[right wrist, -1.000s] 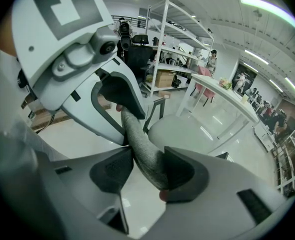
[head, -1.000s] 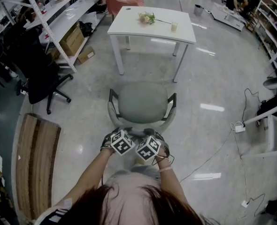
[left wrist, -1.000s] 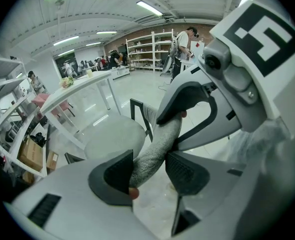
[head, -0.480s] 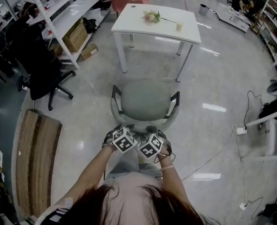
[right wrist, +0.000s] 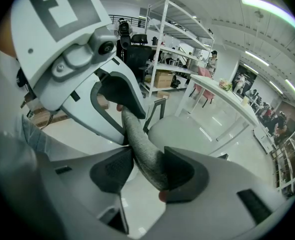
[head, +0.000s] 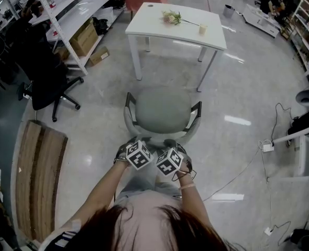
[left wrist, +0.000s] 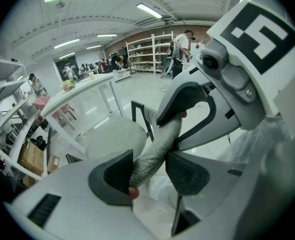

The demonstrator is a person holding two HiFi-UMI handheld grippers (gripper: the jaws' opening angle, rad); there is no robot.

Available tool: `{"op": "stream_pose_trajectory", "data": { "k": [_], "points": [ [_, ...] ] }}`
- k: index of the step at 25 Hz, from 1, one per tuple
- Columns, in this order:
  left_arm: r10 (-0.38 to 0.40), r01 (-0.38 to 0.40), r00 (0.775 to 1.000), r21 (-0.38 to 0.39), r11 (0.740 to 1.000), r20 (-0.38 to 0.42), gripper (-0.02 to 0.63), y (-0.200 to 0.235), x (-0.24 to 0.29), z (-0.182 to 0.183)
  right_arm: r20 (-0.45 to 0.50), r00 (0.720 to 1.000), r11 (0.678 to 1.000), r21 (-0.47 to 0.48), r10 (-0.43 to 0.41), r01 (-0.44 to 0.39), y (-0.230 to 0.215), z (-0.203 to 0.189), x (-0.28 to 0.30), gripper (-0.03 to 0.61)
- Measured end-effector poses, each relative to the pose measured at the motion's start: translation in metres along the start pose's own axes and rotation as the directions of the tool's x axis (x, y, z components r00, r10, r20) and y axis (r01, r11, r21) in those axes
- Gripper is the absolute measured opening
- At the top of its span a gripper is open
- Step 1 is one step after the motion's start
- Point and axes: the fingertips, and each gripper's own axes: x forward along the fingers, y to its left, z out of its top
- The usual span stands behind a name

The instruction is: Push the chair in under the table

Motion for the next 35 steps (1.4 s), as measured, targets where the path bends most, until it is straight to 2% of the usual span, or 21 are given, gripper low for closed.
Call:
{"op": "stream_pose_trajectory", "data": {
  "k": [35],
  "points": [
    [0.005,-0.005,1.0,0.014,1.0,0.02,0.204,0.06,0.023,0.026,0.013,1.0,1.0,0.002,-0.02,0.019,-0.054,0.03,0.03,0.199]
  ]
}}
